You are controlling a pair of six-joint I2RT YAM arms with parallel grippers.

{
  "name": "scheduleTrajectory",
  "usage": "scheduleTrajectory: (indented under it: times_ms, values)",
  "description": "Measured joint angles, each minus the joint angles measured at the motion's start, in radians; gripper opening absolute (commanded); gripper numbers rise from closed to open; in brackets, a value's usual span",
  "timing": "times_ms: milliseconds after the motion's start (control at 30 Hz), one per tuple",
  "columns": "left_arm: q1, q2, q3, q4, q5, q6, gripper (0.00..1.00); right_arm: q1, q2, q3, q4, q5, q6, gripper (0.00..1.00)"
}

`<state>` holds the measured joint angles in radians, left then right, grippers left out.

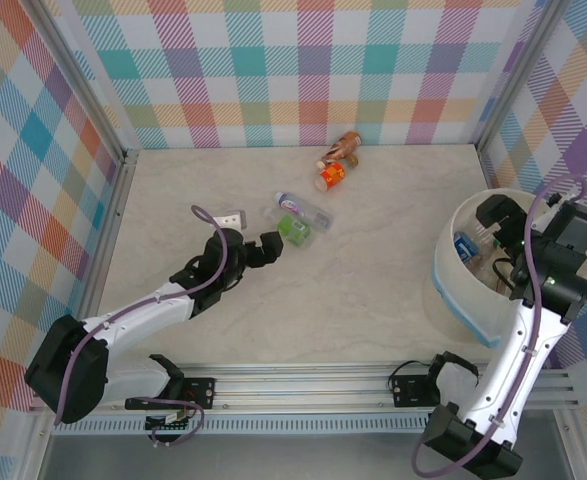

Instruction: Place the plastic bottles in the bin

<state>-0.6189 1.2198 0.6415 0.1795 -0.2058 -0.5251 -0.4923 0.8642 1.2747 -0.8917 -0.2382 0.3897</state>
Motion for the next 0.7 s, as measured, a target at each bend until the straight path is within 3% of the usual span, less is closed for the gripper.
scheduleTrajectory:
  times_ms: [133, 267, 467, 700]
  values:
    - [0.023, -0.001, 0.000, -0.035, -0.024, -0.040, 1.00, 0.166, -0.007, 0.012, 0.032, -0.047, 0.023, 1.00]
    - [0.033, -0.018, 0.000, -0.075, -0.045, -0.070, 1.00, 0.405, 0.013, 0.012, 0.101, -0.059, 0.032, 1.00]
    - [0.046, -0.062, -0.013, -0.103, -0.067, -0.109, 1.00, 0.780, 0.136, 0.008, 0.230, 0.060, -0.030, 1.00]
    - [0.080, -0.106, -0.062, -0.135, -0.076, -0.153, 1.00, 0.991, 0.435, 0.003, 0.338, 0.138, -0.144, 1.00]
